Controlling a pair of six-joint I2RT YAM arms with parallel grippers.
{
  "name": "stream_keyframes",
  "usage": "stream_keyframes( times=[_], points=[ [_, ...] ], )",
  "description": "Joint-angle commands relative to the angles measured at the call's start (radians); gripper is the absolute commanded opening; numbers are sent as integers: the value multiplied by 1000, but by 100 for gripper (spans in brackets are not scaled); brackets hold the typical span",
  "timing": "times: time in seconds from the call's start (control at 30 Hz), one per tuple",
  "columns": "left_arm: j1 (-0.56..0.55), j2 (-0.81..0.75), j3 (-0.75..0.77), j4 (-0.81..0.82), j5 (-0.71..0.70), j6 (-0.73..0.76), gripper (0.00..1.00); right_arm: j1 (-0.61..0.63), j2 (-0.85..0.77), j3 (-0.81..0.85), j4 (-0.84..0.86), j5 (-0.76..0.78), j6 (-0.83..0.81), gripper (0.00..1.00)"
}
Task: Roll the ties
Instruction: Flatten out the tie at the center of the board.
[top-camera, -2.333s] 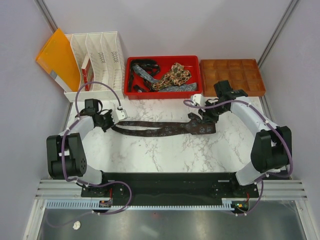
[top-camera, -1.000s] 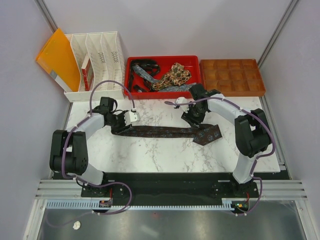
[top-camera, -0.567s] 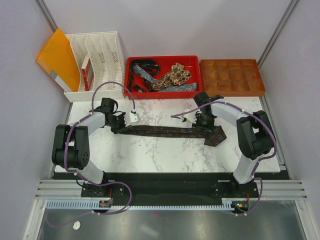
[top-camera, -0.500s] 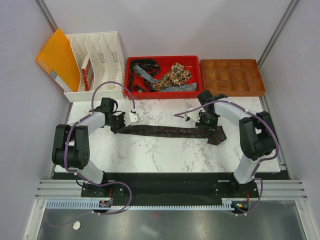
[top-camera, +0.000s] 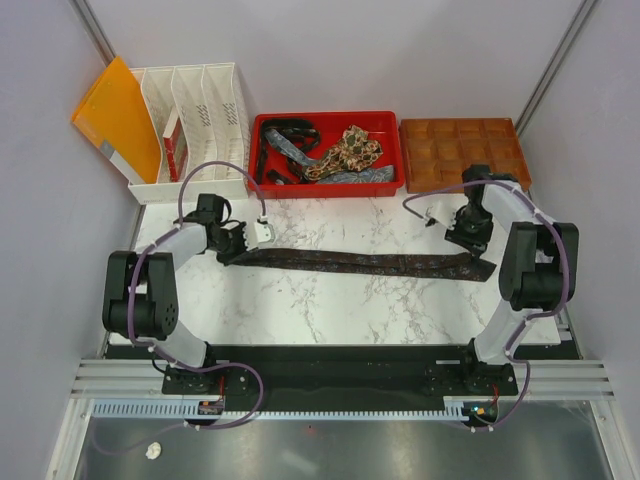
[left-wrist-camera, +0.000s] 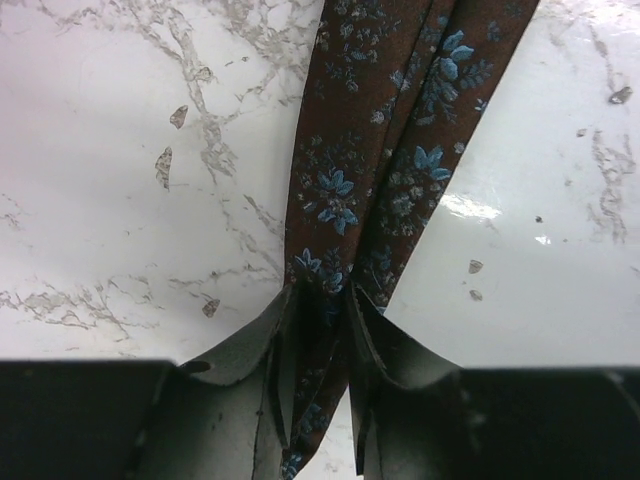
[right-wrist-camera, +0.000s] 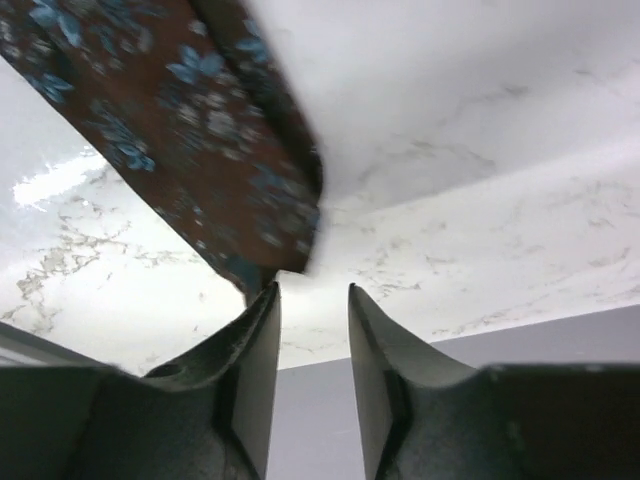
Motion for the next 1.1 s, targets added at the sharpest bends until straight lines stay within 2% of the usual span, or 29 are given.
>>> stream_keyframes(
  times=[0.0, 0.07, 0.1, 0.17, 0.2, 0.23, 0.27, 0.43, 0.47, 0.63, 0.73, 0.83, 0.87, 0.9, 0.97, 1.07],
  points=[
    [8, -99, 6, -80, 53, 1, 39, -46, 9, 174, -134, -142, -17, 52],
    [8, -138, 17, -110, 81, 5, 45, -46, -13, 223, -183, -238, -21, 58],
    [8, -145, 20, -129, 104, 6, 52, -46, -25, 229, -186, -266, -23, 66],
    [8, -150, 40, -153, 130, 15, 62, -33, -48, 225, -202, -338, -26, 73],
    [8, -145, 47, -169, 136, 16, 64, -19, -49, 216, -199, -338, -20, 76],
    [8, -138, 58, -176, 142, 16, 66, -4, -43, 200, -193, -335, 14, 77],
    [7, -117, 79, -185, 155, 13, 75, 16, -40, 194, -191, -343, 25, 78],
    [-15, -29, 124, -208, 138, 55, 86, 76, -34, 87, -55, -342, 95, 83],
    [-25, -11, 141, -206, 124, 68, 99, 95, -28, 71, -33, -338, 105, 82],
    [-36, 85, 205, -208, 121, 88, 99, 132, 20, 19, 53, -323, 134, 81],
    [-48, 95, 189, -212, 101, 149, 94, 136, 30, -16, 91, -299, 123, 81],
    [-51, 74, 144, -223, 80, 212, 76, 138, 40, -53, 137, -262, 103, 80],
    [-53, 68, 130, -228, 77, 225, 63, 136, 46, -58, 146, -254, 100, 79],
    [-53, 60, 118, -234, 75, 239, 57, 136, 58, -65, 156, -246, 96, 79],
    [-53, 39, 77, -237, 69, 269, 49, 138, 72, -68, 192, -234, 92, 77],
    [-51, 22, 49, -240, 64, 280, 43, 136, 113, -64, 251, -217, 89, 71]
  ],
)
